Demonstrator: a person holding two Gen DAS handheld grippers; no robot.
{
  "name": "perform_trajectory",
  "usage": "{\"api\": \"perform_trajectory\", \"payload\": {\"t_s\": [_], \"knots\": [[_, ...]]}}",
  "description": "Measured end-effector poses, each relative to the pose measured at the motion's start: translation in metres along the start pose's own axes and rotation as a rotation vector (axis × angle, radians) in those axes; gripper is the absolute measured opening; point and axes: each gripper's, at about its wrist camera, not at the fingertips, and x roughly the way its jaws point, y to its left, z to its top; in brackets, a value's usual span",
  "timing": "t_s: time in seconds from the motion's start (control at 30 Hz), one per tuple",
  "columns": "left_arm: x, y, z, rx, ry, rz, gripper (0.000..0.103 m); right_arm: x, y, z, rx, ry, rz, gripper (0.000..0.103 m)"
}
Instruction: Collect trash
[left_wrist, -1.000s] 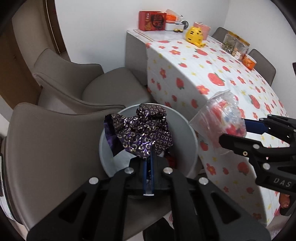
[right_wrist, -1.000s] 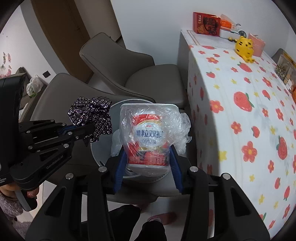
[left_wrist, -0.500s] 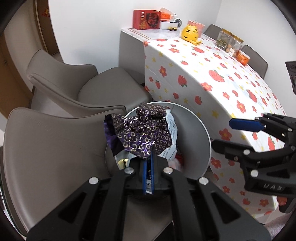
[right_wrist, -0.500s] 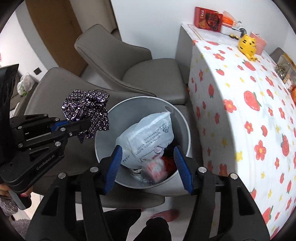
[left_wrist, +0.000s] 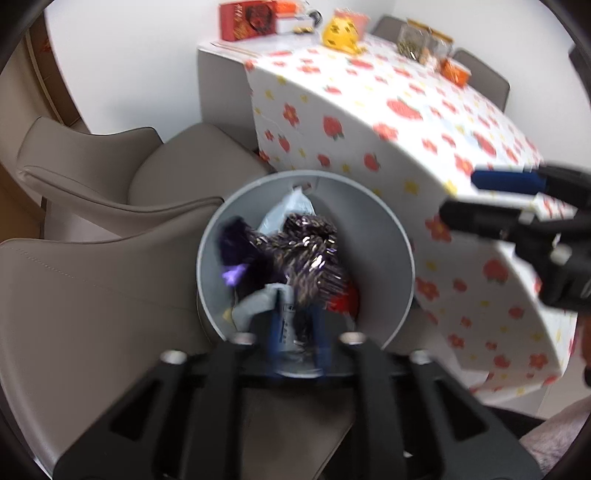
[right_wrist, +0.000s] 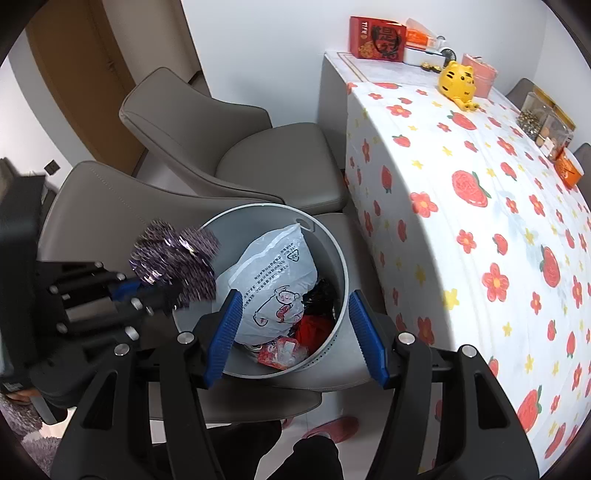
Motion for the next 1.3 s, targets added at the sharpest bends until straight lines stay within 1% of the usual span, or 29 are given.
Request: {"api": "perform_trajectory", "payload": {"t_s": [0.03, 0.07, 0.1, 0.2, 0.37, 0.43, 0.6, 0.77, 0.8, 0.83, 1.03, 1.17, 1.3], "knots": [[0.001, -0.002, -0.001, 0.008, -0.004, -0.006, 0.062, 0.000, 0.000, 0.000, 0.006, -0.001, -0.004, 0.058], [0.001, -0.003, -0.003, 0.012, -0.012, -0.012, 0.081, -0.001, -0.001, -0.001, 0.013, -0.003, -0.009, 0.058], [-0.001, -0.004, -0.004, 0.014, -0.025, -0.016, 0.083, -0.002, -0.003, -0.002, 0.021, -0.005, -0.015, 0.058], [0.004, -0.008, -0.004, 0.022, -0.013, -0.046, 0.083, -0.005, -0.008, -0.005, 0.049, -0.013, -0.036, 0.063], [0.004, -0.018, 0.000, 0.066, -0.016, -0.069, 0.083, -0.015, -0.021, -0.013, 0.104, -0.029, -0.073, 0.064], [0.001, -0.025, 0.003, 0.094, -0.022, -0.076, 0.083, -0.023, -0.027, -0.019, 0.133, -0.041, -0.099, 0.068], [-0.007, -0.049, 0.016, 0.166, -0.042, -0.117, 0.083, -0.047, -0.044, -0.036, 0.205, -0.071, -0.194, 0.072], [-0.019, -0.084, 0.033, 0.264, -0.064, -0.162, 0.083, -0.085, -0.069, -0.062, 0.333, -0.116, -0.282, 0.077], [-0.023, -0.092, 0.037, 0.285, -0.073, -0.175, 0.083, -0.093, -0.075, -0.067, 0.360, -0.127, -0.302, 0.081], [-0.027, -0.100, 0.040, 0.300, -0.083, -0.184, 0.083, -0.104, -0.081, -0.075, 0.390, -0.143, -0.329, 0.082], [-0.059, -0.157, 0.060, 0.397, -0.158, -0.236, 0.083, -0.162, -0.118, -0.117, 0.553, -0.204, -0.461, 0.086], [-0.084, -0.199, 0.070, 0.437, -0.200, -0.261, 0.086, -0.201, -0.140, -0.143, 0.644, -0.230, -0.528, 0.088], [-0.108, -0.237, 0.075, 0.444, -0.228, -0.254, 0.086, -0.234, -0.158, -0.161, 0.663, -0.243, -0.575, 0.089]]}}
